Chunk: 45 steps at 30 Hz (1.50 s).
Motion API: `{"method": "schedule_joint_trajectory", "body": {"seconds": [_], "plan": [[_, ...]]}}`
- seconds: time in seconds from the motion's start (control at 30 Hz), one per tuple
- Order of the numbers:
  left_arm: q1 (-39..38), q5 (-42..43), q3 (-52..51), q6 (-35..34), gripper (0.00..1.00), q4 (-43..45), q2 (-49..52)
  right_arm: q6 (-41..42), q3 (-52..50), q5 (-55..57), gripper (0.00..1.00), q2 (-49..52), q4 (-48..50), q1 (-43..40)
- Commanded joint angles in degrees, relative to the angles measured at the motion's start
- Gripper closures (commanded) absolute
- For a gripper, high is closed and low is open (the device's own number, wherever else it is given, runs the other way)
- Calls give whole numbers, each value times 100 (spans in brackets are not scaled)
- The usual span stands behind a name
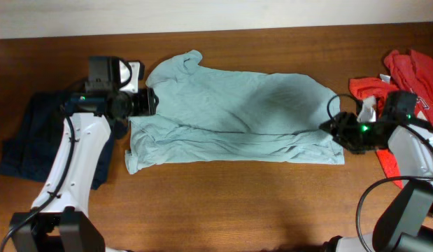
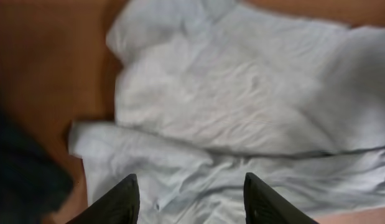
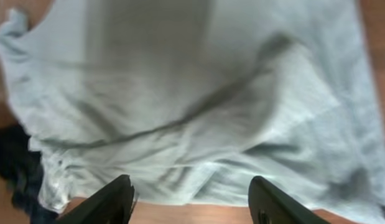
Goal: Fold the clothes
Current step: 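Grasp the shirt's top left and right corners with both grippers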
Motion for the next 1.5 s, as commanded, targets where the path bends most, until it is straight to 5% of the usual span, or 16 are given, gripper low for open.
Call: {"method": "schedule_joint_trajectory", "body": {"seconds": [0.0, 0.23, 0.43, 0.7, 1.03, 1.2, 1.33, 1.47], "plan": [[-13, 236, 852, 516, 46, -177, 345, -339, 632, -229, 32, 2, -9, 310], [-13, 227, 2494, 691, 42, -407, 1891, -330, 1615, 774, 15, 17, 275, 656], [-24, 245, 3515, 750, 42, -284, 3158, -313, 1641, 898, 14, 367, 962, 597], [-103, 529, 3611, 754, 37, 535, 4094, -203, 1641, 874, 14, 1528, 2103, 597], [-262, 501, 3609, 796, 38, 1746, 4715, -205, 1641, 898, 14, 1814, 2218, 568], [-282, 391, 3609, 798, 57, 1770, 4924, -208, 1641, 898, 14, 1814, 2068, 520], [-282, 393, 3672, 822, 98, 1727, 4918, -210, 1641, 898, 14, 1814, 1982, 520], [-280, 420, 4430, 846, 100, 916, 4916, -208, 1641, 896, 14, 1812, 1880, 520]]}}
